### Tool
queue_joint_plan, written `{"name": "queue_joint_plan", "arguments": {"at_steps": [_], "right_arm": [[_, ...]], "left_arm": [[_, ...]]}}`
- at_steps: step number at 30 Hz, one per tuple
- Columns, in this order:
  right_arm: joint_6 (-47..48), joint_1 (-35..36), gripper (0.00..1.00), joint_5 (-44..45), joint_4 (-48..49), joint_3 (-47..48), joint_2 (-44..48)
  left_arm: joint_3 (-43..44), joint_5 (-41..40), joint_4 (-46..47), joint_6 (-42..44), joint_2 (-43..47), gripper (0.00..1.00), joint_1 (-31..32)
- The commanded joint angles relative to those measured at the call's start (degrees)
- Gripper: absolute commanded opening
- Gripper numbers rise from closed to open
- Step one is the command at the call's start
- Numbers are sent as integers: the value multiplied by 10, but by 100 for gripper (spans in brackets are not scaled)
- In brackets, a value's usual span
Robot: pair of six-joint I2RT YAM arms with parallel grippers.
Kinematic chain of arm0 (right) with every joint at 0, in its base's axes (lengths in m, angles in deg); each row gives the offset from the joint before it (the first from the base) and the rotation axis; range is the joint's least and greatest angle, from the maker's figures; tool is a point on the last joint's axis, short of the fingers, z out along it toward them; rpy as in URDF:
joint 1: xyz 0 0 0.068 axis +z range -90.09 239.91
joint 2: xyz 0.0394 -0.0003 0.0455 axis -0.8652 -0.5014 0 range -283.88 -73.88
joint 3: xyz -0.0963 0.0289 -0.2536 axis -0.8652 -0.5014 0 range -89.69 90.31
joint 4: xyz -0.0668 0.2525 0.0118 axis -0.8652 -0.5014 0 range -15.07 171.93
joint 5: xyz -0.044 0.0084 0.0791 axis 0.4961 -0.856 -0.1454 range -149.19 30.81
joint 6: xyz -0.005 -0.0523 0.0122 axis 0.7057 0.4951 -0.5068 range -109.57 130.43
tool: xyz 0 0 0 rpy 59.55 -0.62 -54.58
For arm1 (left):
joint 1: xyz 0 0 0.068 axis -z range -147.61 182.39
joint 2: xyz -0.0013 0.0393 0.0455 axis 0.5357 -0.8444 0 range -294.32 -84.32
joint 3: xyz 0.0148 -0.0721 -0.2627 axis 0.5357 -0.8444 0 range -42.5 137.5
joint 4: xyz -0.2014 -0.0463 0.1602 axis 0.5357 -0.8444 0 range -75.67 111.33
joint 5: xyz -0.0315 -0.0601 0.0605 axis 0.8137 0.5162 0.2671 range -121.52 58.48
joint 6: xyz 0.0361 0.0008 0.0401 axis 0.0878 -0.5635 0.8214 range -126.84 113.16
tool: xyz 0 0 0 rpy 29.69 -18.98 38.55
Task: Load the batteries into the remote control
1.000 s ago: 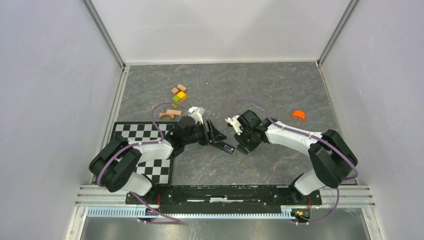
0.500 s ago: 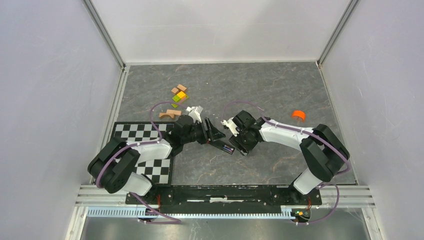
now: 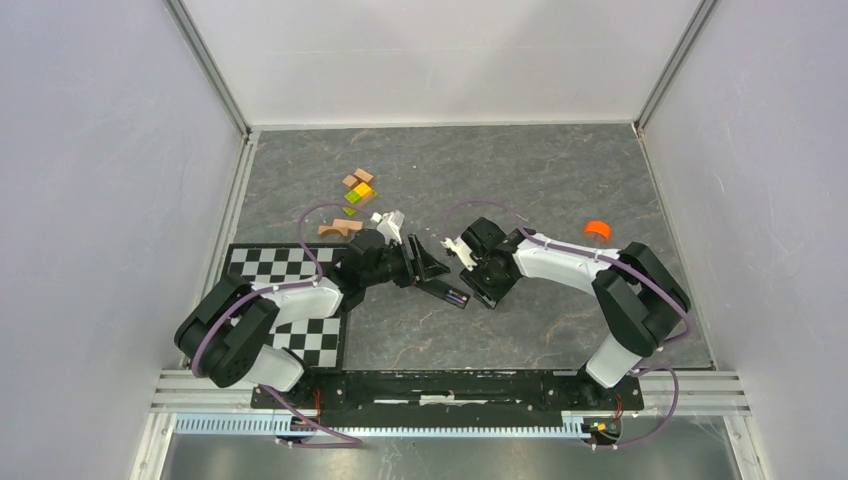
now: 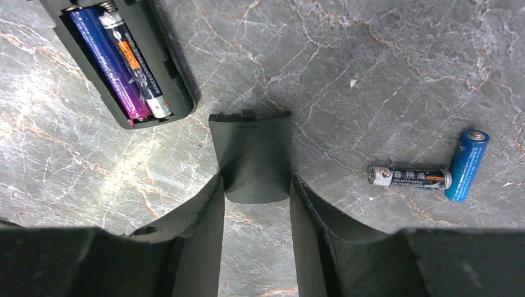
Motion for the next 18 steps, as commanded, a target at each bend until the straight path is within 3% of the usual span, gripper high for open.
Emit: {"name": "queue_joint_plan", "arguments": {"at_steps": [1,13,18], "right_arm": [[-16,2,35,7,-12,1,14],[-10,3,37,-17,6,-4,62],[-9,8,52,-1,14,-3,57]], "left_arm": [[17,32,16,27,-2,69,-2],[11,2,-4,27,16,68,-1],[11,0,-6,28,19,68,-2]]}}
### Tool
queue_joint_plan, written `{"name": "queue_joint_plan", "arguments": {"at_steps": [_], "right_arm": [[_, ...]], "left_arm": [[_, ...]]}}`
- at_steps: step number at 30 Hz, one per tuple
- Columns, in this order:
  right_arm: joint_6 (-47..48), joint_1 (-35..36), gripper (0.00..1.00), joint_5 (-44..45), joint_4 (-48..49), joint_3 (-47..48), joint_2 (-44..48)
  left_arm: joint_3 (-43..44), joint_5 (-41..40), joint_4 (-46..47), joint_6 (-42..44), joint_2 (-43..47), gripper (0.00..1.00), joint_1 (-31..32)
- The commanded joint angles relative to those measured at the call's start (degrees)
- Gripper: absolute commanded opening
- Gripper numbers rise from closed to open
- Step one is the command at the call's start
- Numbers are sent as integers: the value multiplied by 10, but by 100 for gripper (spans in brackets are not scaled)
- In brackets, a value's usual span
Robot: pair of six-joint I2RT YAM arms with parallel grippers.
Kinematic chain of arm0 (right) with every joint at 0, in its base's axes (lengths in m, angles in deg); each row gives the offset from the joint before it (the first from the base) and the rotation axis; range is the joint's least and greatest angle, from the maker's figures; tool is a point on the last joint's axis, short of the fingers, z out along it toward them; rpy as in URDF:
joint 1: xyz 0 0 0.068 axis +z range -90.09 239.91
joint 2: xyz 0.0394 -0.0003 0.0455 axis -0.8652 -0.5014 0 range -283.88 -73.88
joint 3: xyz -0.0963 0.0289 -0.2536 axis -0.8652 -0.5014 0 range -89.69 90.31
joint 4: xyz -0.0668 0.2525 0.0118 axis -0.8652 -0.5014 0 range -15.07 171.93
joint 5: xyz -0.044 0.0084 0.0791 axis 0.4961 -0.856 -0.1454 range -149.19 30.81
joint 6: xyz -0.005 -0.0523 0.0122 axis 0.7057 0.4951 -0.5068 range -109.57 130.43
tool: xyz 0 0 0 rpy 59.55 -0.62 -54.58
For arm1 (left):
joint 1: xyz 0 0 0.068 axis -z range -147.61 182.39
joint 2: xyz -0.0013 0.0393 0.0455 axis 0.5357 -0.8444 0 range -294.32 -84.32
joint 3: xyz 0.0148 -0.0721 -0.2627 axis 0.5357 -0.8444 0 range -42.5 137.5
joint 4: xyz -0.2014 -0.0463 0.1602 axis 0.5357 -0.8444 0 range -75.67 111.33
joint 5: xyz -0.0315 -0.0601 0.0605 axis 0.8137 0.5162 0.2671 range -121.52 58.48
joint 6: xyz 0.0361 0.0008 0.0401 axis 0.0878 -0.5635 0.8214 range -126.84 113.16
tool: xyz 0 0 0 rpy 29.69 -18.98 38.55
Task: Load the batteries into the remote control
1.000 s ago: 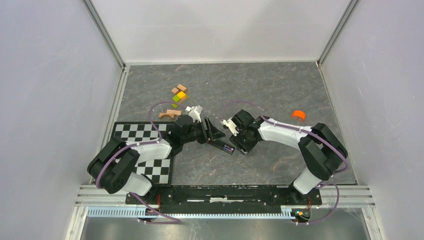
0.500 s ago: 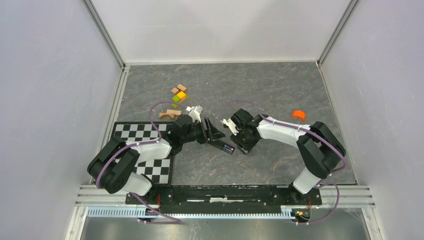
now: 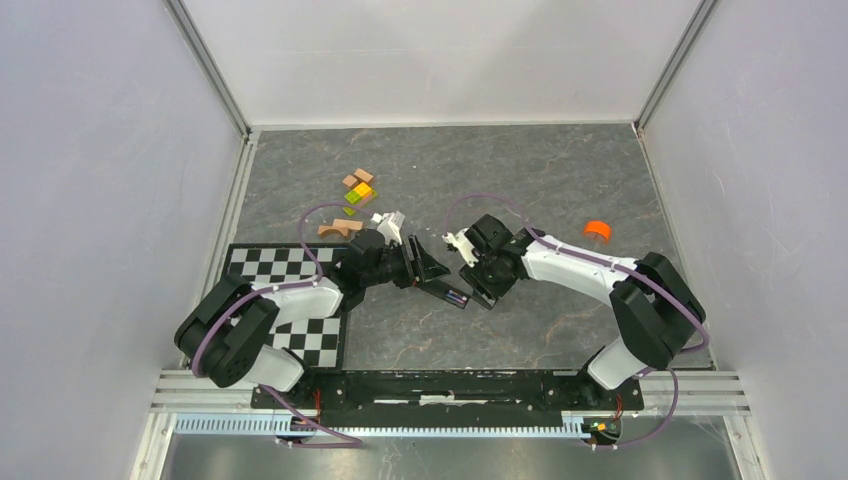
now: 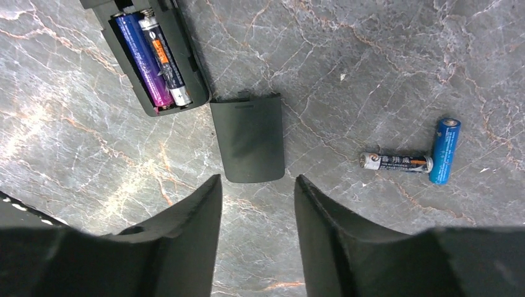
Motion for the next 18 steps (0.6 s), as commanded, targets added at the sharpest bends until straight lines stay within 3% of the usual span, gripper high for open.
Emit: {"name": "queue_joint_plan", "arguments": {"at_steps": [1,6,10,18], "right_arm": [[0,7,55,13,13,3,3],[3,13,69,18,-3,15,-22],[1,16,72,18,12,9,-27],[3,17,57,4,25,9,-52]], "left_arm": [[11,-10,-1,28,21,68,-1],[5,-18,-4,31,32,69,-2],[2,-18,-6,33,34,69,-4],[0,-15,-9,36,38,69,-9]]}}
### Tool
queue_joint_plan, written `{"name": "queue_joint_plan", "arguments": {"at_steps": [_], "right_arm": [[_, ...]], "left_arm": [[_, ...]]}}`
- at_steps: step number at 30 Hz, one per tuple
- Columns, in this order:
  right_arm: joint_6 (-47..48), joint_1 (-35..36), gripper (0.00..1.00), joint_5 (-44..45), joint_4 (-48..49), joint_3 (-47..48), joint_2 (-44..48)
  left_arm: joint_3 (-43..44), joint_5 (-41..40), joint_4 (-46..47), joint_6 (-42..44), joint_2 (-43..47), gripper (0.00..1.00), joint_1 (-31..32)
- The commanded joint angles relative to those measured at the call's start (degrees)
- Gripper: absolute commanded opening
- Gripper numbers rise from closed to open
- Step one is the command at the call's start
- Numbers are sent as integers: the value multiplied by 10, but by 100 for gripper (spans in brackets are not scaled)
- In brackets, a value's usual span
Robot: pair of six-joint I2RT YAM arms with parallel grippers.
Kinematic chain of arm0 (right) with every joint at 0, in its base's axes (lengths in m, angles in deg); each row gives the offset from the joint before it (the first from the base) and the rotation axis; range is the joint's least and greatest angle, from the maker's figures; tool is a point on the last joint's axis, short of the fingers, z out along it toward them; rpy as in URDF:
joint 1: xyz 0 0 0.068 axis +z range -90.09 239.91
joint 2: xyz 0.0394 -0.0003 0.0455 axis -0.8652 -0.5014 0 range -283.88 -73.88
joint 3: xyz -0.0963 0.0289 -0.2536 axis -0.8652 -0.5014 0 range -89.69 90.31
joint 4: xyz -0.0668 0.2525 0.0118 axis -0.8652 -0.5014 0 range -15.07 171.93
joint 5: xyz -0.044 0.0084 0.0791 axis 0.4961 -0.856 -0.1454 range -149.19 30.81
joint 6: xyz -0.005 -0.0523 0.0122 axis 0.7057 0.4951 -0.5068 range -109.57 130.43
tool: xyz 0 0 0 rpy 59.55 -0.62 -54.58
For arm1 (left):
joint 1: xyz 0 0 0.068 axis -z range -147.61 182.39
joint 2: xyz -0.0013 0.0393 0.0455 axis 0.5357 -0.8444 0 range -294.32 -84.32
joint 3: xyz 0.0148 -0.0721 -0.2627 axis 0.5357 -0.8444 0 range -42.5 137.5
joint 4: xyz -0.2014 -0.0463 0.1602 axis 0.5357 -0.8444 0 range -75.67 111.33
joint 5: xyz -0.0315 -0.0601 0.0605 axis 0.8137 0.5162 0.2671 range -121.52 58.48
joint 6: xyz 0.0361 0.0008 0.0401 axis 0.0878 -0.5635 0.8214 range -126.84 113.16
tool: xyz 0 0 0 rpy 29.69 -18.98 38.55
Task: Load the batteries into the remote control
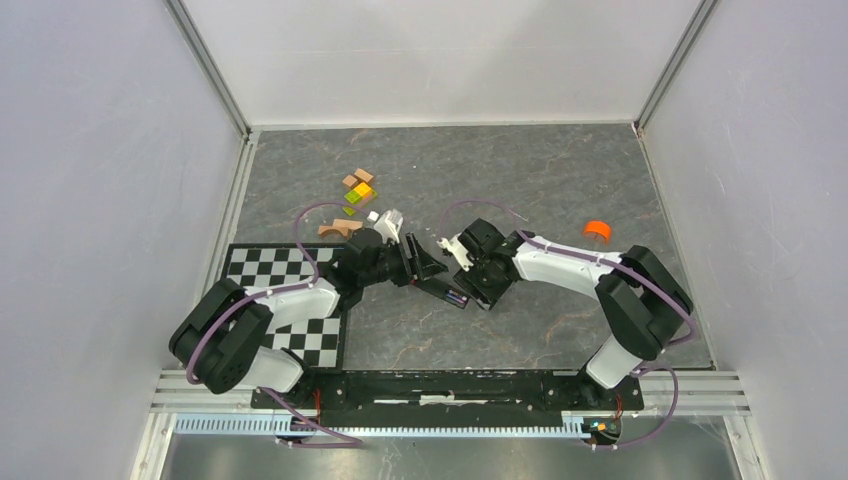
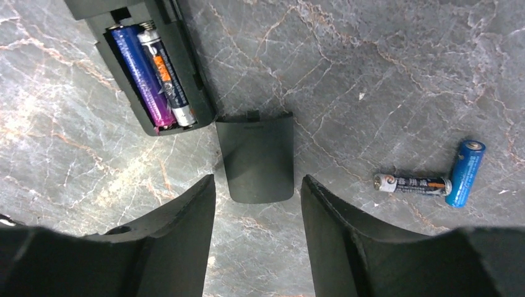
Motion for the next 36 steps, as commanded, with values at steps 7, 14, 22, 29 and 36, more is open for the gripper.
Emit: {"name": "queue_joint_plan", "arguments": {"at_steps": [7,14,22,29,36], "right_arm": [[-4,3,55,10,-31,29,-44],[-6,5,31,32,-62,28,-55],[-17,5,29,44,-51,5,7],[-17,5,31,16,-22,-6,57],[-45,3,55,57,-16,-11,55]], "left_arm": [[-7,-6,6,30,26,69,-9],[-6,-4,6,36,28,69,-11],[3,34,32,30,2,69,-10],[6,43,38,22,-8,68,-9],[9,44,41,18,-13,68,-9]]}}
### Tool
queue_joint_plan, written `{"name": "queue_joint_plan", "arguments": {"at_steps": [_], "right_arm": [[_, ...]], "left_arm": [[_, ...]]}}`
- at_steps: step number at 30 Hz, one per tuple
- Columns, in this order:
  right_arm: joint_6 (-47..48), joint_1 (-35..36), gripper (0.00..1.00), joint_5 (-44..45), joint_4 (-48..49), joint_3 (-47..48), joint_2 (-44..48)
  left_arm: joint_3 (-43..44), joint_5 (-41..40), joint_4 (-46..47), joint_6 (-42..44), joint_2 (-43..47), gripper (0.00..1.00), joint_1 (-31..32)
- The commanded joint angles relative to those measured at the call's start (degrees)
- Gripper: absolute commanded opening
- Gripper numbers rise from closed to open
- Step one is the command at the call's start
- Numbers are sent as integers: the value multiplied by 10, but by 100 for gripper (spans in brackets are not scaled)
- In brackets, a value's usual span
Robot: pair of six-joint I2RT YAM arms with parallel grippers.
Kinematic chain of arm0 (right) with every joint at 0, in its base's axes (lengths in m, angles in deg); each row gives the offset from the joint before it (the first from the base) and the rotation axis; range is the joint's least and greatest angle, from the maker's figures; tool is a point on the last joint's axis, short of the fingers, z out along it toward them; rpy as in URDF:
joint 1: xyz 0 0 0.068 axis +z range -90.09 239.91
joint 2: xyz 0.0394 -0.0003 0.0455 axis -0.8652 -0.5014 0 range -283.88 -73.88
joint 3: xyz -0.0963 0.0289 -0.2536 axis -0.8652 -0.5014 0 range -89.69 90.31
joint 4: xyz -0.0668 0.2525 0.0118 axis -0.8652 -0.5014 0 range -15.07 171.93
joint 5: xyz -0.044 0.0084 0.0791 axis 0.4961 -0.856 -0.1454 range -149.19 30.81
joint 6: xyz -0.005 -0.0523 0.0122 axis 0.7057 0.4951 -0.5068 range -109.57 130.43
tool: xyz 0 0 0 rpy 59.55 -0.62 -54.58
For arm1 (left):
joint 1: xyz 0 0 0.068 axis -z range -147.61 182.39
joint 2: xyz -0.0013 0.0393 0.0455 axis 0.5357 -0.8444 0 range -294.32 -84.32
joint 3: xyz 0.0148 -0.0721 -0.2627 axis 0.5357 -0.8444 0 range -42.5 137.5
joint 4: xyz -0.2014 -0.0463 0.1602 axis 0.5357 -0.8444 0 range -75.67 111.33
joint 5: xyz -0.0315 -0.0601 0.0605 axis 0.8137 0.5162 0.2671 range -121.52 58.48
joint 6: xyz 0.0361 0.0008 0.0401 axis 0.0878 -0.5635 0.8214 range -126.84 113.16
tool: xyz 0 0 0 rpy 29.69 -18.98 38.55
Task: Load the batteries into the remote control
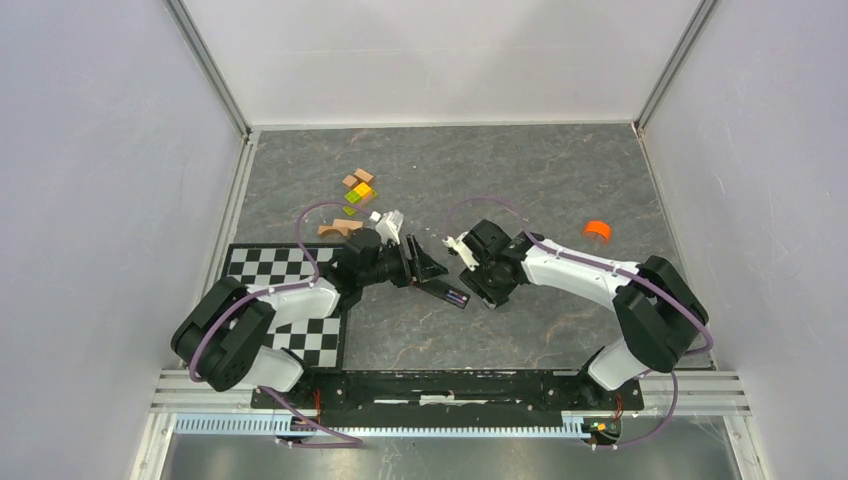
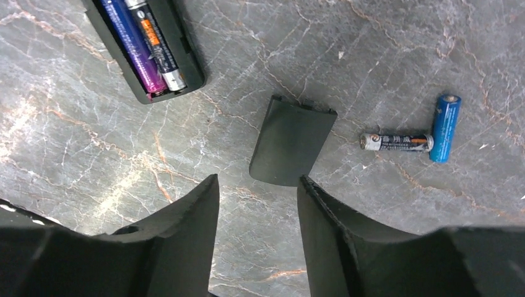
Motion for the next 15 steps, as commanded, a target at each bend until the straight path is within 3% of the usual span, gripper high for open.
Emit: {"name": "queue_joint_plan", "arguments": {"at_steps": [1,4,7,15], "right_arm": [[-37,-2,59,35,15,-7,12],[-62,-6,68,55,21,-17,13],[-78,-8,70,57,46,-38,23],[-119,-13,63,62,136,-103,44]], "left_arm": [[15,13,29,7,-7,68,-2],[21,15,34,7,-13,68,-1],[28,18,37,7,-21,68,-1],[35,20,38,7,-26,68,-1]]}}
